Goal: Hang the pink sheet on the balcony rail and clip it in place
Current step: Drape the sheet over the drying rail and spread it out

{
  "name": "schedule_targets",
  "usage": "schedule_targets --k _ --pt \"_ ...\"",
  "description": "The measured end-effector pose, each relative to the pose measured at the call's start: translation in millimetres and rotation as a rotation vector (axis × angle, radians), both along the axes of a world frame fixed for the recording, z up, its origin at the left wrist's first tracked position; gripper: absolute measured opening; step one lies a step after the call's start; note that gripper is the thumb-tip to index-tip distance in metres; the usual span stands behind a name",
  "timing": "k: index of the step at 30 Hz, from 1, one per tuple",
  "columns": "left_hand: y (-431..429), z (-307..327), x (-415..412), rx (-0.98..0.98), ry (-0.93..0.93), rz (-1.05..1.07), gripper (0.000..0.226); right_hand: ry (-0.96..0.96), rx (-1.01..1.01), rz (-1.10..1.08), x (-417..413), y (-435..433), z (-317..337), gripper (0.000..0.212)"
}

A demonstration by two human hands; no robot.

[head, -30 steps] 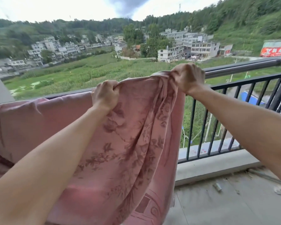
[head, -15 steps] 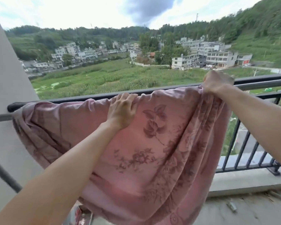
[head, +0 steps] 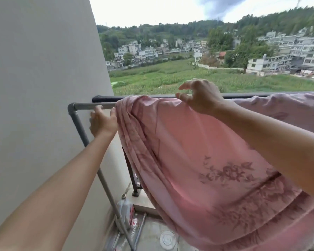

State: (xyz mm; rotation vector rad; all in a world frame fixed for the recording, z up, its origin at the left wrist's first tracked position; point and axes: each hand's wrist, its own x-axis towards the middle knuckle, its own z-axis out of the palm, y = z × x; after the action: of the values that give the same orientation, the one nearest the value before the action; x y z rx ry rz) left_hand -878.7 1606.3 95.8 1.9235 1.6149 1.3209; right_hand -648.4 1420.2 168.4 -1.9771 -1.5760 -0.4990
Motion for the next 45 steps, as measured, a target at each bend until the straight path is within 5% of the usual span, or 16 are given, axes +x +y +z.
schedule_targets --k 4,7,10,14,17,19,23,28,33,37,42,45 --pt "13.3 1.0 3.4 -0.401 -0.357 -0.406 0.058 -0.003 -0.103 -0.012 -27.3 46.8 -27.5 0.046" --pt "6.2 3.6 13.0 -0.199 -0.275 -0.527 0.046 -0.070 0.012 -0.121 -27.8 55.0 -42.1 0.038" --pt "1.7 13.4 5.3 0.082 -0.138 -0.516 0.042 0.062 0.085 -0.171 -16.5 56.2 -38.4 0.032" --pt "-15.3 13.2 -43.8 0.259 -0.184 -0.543 0.037 0.290 0.238 -0.186 -12.9 66.7 -27.3 0.033" --pt "-36.2 -27.8 -94.3 0.253 -0.177 -0.526 0.032 0.473 0.424 -0.233 -11.7 75.3 -16.0 0.034" --pt "-38.8 -65.4 -115.8 0.079 -0.003 -0.519 0.035 0.524 0.489 -0.222 -14.4 73.5 -10.3 0.034" --pt "-15.6 -81.2 -109.2 -0.189 0.320 -0.523 0.017 0.375 0.289 -0.185 -30.7 55.0 -19.8 0.036" --pt "-6.8 10.4 -46.2 0.271 0.047 -0.381 0.033 0.049 0.143 -0.070 -31.6 5.1 -39.0 0.031" --pt "-0.9 49.5 17.7 0.196 0.386 -0.411 0.034 -0.069 0.056 -0.127 -17.2 -24.3 -47.3 0.042" --pt "-6.0 48.2 27.8 0.277 0.145 -0.427 0.014 -0.056 -0.002 -0.141 -12.0 -27.5 -44.3 0.038" --pt "-0.6 38.0 -43.9 0.273 -0.489 -0.186 0.018 0.047 0.064 -0.165 -15.6 -18.5 -33.7 0.035" --pt "16.3 -11.4 -97.7 0.176 -0.411 -0.022 0.017 0.099 0.128 -0.242 -17.5 -0.2 -26.4 0.043"
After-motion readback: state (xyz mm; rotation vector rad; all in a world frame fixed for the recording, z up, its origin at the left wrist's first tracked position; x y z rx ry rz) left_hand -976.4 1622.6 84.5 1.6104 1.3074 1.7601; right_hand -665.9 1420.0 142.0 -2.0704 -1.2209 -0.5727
